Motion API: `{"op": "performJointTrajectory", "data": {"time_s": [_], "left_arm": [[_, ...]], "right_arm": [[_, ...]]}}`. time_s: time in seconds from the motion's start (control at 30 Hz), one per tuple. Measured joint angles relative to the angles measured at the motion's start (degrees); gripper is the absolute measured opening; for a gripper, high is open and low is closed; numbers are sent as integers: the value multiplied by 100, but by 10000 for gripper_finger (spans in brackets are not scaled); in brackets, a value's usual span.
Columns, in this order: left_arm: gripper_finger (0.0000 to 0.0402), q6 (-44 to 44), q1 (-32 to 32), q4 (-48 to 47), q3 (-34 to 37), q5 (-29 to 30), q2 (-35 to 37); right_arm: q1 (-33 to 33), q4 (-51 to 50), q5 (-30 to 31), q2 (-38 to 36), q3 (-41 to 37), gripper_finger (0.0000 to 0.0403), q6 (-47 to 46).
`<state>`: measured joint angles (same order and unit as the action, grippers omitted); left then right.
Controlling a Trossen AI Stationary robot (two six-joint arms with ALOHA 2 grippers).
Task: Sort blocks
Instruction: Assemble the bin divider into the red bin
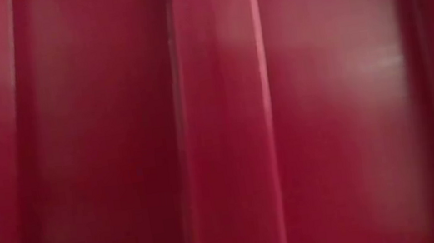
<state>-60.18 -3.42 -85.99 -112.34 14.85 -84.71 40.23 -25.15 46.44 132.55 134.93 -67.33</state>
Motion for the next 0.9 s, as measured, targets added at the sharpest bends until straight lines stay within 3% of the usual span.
{"op": "performJointTrajectory", "data": {"time_s": [0.5, 0.9], "left_arm": [[1, -51, -184, 173, 1, -154, -2], [1, -178, -184, 205, 1, -83, -2]], "right_arm": [[-2, 53, 65, -11, 0, 0, 38], [-152, 665, 1, -11, 0, 0, 440]]}}
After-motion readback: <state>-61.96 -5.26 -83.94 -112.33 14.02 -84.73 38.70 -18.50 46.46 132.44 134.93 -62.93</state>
